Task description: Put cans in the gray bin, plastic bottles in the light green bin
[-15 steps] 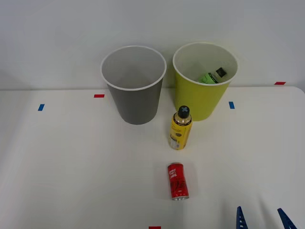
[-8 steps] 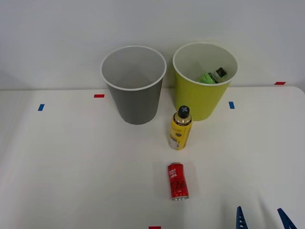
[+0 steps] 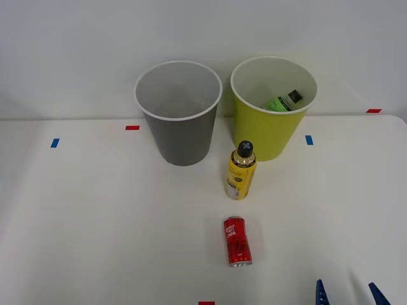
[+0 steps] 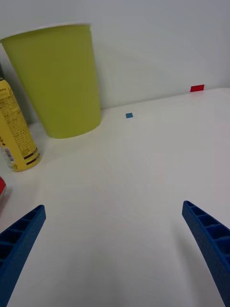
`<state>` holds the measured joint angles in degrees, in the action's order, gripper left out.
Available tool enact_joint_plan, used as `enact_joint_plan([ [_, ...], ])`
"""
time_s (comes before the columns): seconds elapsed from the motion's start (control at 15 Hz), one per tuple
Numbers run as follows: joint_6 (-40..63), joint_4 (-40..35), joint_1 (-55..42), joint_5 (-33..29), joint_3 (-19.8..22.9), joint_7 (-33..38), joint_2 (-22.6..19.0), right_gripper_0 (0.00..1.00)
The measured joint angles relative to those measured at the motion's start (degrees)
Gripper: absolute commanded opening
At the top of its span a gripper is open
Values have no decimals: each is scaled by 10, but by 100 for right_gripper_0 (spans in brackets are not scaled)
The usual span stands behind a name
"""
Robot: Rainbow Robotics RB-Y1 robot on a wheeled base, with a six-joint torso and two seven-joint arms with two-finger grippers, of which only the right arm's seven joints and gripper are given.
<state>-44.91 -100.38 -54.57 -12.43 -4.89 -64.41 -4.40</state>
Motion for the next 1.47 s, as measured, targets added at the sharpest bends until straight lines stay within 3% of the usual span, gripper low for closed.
enact_joint_plan([
  [0.27,1,-58,-31,12,-28,-18,-42,99],
  [0.6,217,-230,-55,11,-78,-37,-67,99],
  [1.0,493,-384,-38,7,-122,-54,-123,99],
  [1.27,694,-455,8,-70,-171,-24,-164,99],
  [1.47,810,-478,91,-131,-223,36,-235,99],
])
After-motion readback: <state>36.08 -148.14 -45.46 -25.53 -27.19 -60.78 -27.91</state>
